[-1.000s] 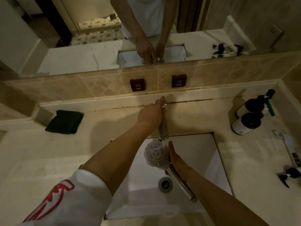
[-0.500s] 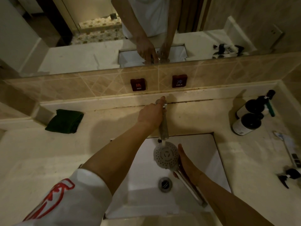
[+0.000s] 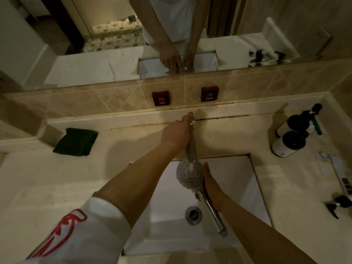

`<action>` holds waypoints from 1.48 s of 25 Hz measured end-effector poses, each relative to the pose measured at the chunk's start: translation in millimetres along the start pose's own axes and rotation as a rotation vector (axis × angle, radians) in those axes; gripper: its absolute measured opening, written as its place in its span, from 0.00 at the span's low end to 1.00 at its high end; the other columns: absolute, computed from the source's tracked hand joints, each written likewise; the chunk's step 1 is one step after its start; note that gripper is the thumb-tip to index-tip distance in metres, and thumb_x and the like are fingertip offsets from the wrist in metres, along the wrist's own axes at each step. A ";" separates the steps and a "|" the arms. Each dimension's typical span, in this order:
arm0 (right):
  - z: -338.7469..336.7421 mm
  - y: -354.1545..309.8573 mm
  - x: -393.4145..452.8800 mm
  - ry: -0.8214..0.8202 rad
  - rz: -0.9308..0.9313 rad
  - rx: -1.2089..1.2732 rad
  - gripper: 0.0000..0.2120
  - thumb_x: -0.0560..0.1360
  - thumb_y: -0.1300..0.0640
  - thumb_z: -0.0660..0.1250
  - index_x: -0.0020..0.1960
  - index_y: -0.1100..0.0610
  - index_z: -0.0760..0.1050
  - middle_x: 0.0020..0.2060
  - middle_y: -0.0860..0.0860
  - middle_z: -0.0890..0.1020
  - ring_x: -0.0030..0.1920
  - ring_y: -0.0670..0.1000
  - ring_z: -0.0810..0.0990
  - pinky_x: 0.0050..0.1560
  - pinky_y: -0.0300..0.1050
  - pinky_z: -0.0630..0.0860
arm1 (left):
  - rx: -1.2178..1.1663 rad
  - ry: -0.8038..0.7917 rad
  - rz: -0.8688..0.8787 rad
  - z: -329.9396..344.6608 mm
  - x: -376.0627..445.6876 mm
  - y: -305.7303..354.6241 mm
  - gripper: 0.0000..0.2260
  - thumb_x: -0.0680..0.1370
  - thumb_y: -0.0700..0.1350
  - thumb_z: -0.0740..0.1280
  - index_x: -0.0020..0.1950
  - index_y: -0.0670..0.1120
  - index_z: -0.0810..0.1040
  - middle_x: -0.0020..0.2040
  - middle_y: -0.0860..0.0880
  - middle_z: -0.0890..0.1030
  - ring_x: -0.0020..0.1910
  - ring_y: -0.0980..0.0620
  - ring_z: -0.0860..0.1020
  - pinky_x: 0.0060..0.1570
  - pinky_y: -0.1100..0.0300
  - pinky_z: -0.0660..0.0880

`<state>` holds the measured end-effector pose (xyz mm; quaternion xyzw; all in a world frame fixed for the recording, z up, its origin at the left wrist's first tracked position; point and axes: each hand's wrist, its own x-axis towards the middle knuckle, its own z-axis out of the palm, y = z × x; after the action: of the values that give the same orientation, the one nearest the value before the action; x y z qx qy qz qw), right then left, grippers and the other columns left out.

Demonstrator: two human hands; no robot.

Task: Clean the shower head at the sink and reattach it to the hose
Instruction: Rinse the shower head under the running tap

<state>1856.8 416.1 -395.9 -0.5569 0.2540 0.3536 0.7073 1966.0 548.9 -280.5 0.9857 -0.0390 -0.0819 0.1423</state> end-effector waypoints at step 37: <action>8.0 14.9 -50.7 0.098 -0.103 -0.021 0.29 0.80 0.33 0.45 0.59 0.52 0.75 0.47 0.58 0.81 0.29 0.50 0.73 0.28 0.41 0.72 | -0.453 0.408 0.002 61.8 -114.2 -35.4 0.08 0.79 0.48 0.61 0.56 0.48 0.70 0.52 0.48 0.75 0.45 0.53 0.75 0.40 0.58 0.75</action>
<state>1813.4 414.8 -364.8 -0.5934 0.2553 0.2917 0.7054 1844.9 577.2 -332.0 0.9249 0.0086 0.1113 0.3634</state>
